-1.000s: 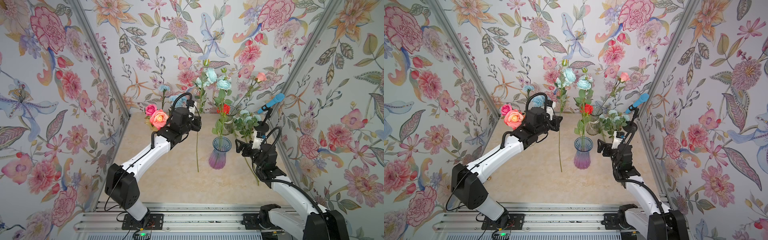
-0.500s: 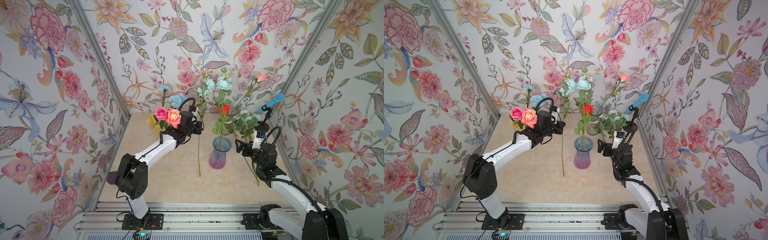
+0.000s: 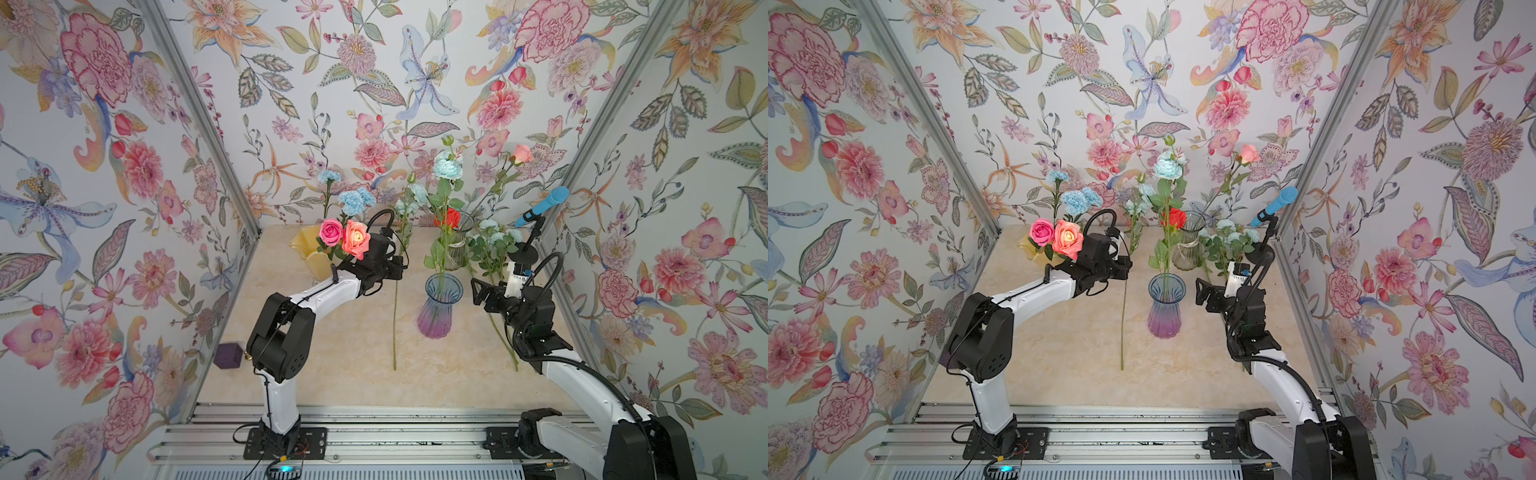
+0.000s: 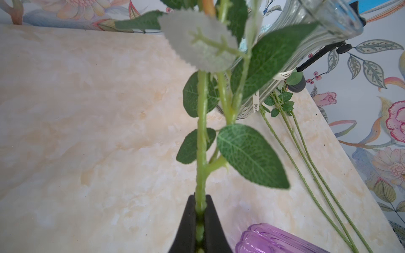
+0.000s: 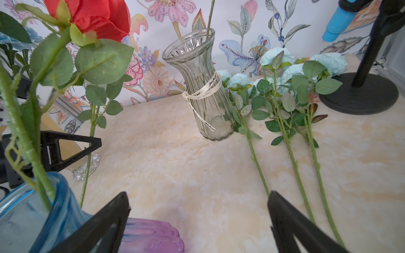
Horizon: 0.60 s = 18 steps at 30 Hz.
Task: Pick out blue flowers from the vase
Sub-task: Place the flower at the center of the board.
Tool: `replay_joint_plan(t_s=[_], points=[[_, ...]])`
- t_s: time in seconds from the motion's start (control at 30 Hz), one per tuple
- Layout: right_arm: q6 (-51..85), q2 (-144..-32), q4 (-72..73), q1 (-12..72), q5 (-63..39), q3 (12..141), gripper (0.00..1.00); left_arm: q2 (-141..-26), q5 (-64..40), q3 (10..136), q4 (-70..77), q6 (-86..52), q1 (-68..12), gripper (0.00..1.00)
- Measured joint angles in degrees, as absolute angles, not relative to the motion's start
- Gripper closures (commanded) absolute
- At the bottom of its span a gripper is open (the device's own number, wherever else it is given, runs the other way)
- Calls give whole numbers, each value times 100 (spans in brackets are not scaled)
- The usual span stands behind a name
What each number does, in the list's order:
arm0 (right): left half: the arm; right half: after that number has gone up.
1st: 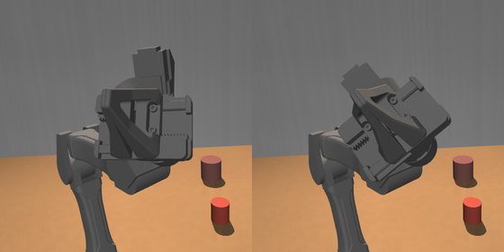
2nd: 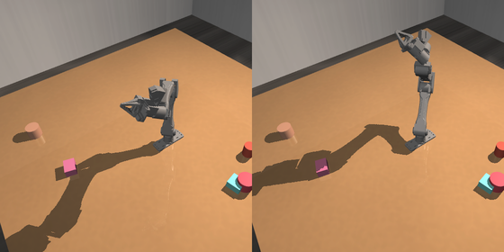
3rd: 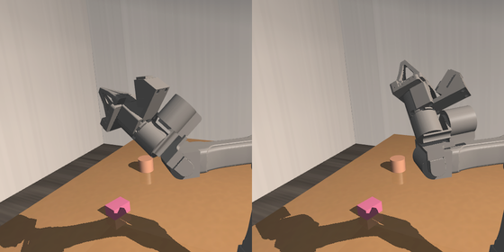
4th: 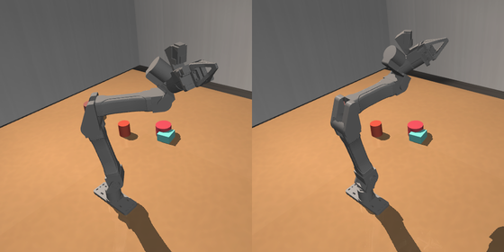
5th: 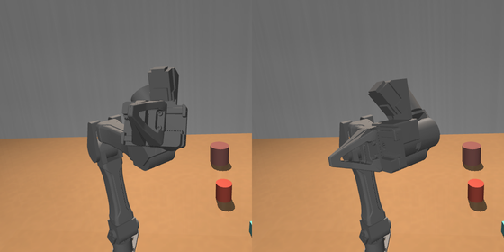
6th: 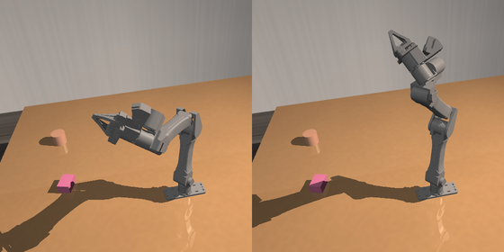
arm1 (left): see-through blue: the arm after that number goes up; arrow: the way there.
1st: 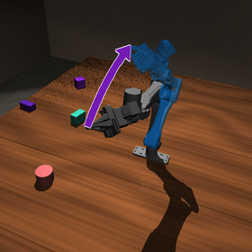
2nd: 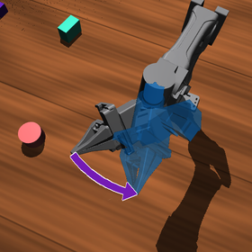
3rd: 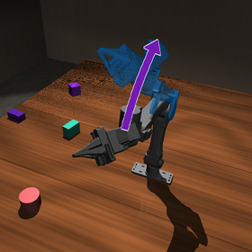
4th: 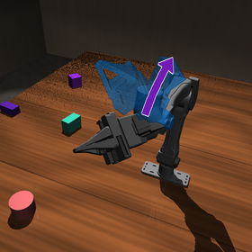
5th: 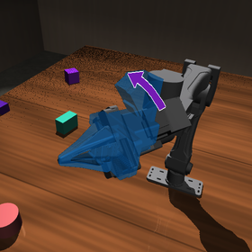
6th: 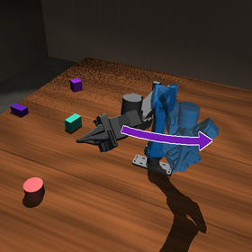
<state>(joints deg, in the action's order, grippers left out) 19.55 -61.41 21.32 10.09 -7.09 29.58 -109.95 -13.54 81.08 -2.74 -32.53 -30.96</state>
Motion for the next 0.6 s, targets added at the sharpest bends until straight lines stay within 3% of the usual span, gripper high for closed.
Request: replay_joint_plan(t_s=[0.43,0.6], points=[[1997,-6156,2132,987,-775,2958,0,-11638,-1656,7972,-19,-3546,-3085,96],[1997,-6163,2132,961,-814,2958,0,-11841,-1761,7848,97,-3723,-3065,100]])
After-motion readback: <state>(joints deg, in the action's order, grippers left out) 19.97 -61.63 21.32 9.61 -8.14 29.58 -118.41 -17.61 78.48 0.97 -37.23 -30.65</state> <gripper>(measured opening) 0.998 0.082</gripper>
